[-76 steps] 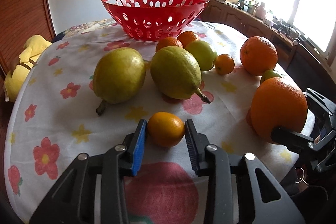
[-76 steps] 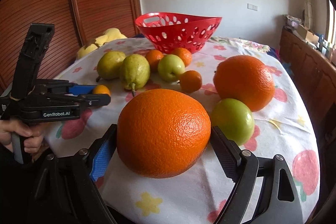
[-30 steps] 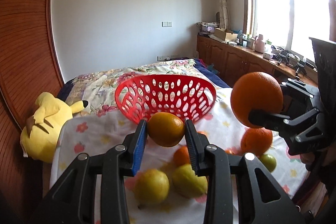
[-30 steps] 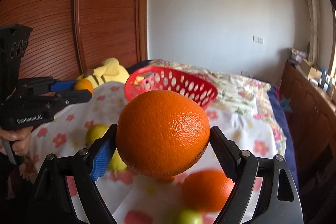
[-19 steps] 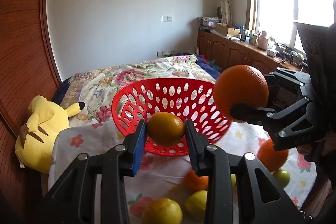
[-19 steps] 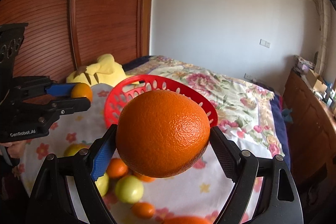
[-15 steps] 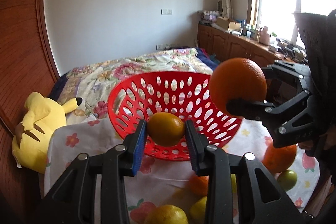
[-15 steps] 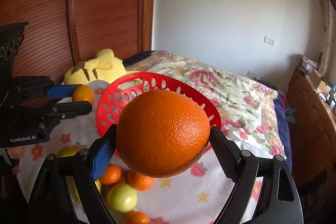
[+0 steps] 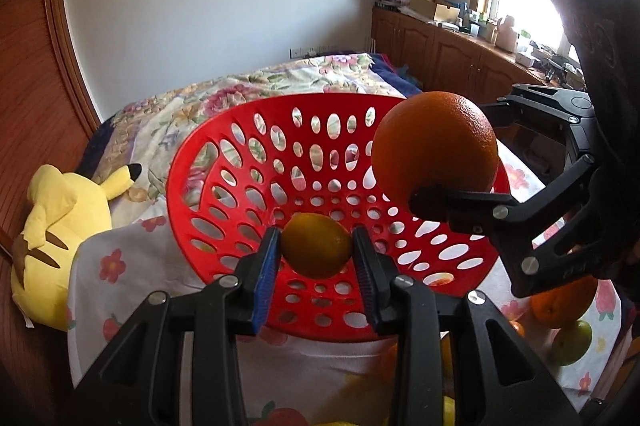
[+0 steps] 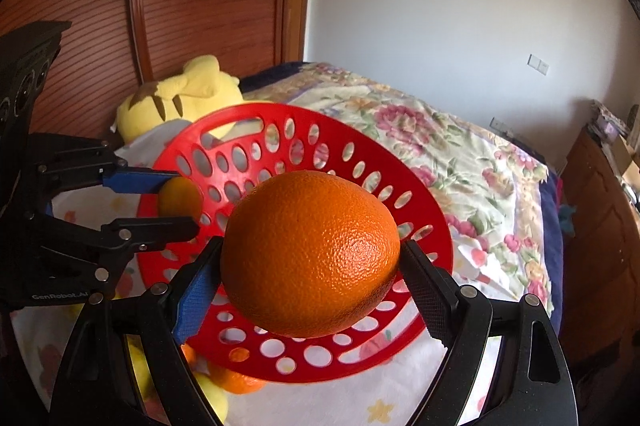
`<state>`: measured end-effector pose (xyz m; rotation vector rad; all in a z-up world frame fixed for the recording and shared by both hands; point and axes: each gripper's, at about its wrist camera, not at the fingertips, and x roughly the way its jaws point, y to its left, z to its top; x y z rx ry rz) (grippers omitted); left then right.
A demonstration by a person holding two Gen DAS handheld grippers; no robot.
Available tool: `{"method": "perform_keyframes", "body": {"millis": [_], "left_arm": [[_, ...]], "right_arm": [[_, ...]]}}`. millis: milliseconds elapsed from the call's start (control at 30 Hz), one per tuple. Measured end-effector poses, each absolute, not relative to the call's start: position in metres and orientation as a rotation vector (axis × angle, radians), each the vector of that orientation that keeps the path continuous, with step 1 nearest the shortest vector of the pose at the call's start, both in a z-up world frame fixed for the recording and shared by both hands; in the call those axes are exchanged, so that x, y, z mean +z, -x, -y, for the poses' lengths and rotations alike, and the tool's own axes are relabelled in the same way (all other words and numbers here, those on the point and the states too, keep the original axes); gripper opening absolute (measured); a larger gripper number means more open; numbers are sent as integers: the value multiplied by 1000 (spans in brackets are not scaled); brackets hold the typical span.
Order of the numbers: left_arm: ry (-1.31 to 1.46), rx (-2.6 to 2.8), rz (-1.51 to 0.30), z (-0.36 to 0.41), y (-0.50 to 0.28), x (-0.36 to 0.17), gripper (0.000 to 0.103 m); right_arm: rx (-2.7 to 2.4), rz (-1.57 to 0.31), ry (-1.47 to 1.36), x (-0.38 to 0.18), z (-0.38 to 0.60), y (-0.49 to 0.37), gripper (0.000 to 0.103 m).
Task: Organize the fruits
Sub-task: 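Carry the tangerine toward the red basket while the right tool grasps and lifts the large orange, then open the left tool over the basket while the right tool lowers the orange inside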
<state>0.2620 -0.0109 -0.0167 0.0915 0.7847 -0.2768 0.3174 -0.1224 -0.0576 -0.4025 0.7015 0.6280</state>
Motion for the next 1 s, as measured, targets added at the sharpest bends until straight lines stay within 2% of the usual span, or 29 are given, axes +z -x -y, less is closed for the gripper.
{"method": "perform_keyframes", "body": {"millis": [600,1000], "left_arm": [[-8,-257,-705,-26,-243,3,43],[16,-248,-685,-52,-228,-4,44]], "right_arm": [[650,-817,470,-80,100,-334,88],[615,-903,523,-89,86,-340,88]]}}
